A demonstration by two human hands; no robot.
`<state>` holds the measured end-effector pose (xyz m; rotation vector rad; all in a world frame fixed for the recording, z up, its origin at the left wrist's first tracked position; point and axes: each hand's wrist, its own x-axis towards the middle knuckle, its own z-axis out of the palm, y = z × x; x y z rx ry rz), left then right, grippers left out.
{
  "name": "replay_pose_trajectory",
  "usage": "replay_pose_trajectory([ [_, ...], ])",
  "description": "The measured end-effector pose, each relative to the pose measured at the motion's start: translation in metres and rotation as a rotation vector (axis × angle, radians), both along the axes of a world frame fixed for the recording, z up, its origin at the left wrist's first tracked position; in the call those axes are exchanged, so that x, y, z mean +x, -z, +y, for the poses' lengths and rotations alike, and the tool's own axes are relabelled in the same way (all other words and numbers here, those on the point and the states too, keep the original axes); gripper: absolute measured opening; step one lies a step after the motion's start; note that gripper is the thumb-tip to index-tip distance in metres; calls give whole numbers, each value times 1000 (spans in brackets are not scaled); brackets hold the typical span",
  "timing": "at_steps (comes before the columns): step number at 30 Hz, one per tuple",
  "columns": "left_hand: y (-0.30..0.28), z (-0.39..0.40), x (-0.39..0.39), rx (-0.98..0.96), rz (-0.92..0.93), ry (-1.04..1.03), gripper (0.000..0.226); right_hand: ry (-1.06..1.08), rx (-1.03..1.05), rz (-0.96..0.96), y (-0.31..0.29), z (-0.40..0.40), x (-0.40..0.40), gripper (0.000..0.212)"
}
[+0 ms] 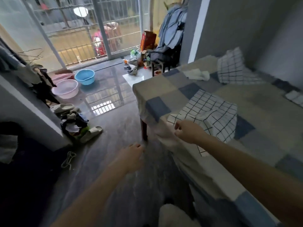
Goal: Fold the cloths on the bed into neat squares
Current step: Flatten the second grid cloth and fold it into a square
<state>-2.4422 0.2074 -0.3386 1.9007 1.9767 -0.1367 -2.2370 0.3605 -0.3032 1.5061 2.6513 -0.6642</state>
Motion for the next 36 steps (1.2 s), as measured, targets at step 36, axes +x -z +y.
replay_pose_trajectory([
  [36, 92, 418, 101, -234, -424, -168, 16, 1325, -475, 354, 112, 163, 180, 25],
])
